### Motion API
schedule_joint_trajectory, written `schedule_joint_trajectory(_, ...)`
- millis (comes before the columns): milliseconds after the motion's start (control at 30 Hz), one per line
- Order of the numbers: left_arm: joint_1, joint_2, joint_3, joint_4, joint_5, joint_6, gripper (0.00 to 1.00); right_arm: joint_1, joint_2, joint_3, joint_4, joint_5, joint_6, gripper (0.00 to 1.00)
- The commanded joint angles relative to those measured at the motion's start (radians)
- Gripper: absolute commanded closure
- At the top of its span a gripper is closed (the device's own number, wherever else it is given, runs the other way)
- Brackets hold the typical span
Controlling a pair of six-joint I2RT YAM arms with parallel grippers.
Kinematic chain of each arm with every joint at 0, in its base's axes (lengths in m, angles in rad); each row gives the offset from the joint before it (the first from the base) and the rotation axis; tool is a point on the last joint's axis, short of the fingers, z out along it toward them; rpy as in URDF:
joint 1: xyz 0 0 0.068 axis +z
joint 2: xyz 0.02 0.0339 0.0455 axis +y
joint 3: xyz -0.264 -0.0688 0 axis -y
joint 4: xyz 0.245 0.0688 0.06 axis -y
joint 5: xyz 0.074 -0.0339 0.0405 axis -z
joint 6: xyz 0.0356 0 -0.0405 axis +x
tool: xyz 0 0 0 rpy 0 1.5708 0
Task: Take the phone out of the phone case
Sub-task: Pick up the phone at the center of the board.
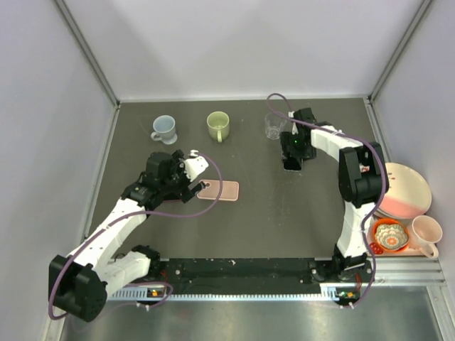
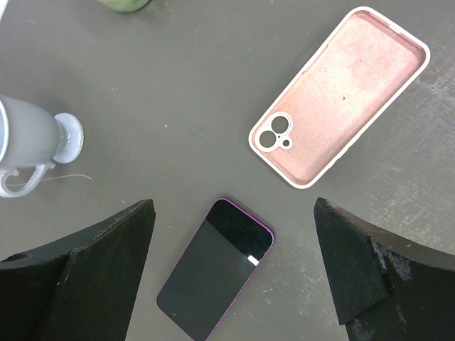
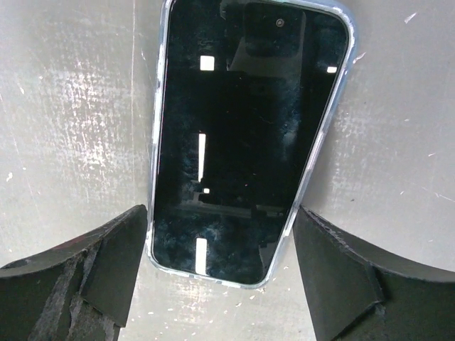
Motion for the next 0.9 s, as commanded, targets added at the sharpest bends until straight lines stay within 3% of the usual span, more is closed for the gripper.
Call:
schedule_joint_trajectory(0,0.006,-0.015,-0.008,0.040,0.020,-0.005,0.01,0.018,-0.019,-0.009,0.002,0.042,0.011,0.23)
schedule_joint_trajectory(467,0.011,-0.031,-0.011,0.037,0.041,-0.004,0.01,0.018,-0.109,-0.090,-0.050,-0.011,-0.165,0.27)
schedule_joint_trajectory(767,0.014,-0.034,-0.009,0.036,0.050,-0.005,0.01,0.021,-0.143,-0.130,-0.194,-0.228,-0.449,0.24)
schedule_joint_trajectory(867,0.014,-0.032,-0.008,0.034,0.053,-0.007,0.01,0.037,-0.132,-0.127,-0.239,-0.228,-0.544,0.21)
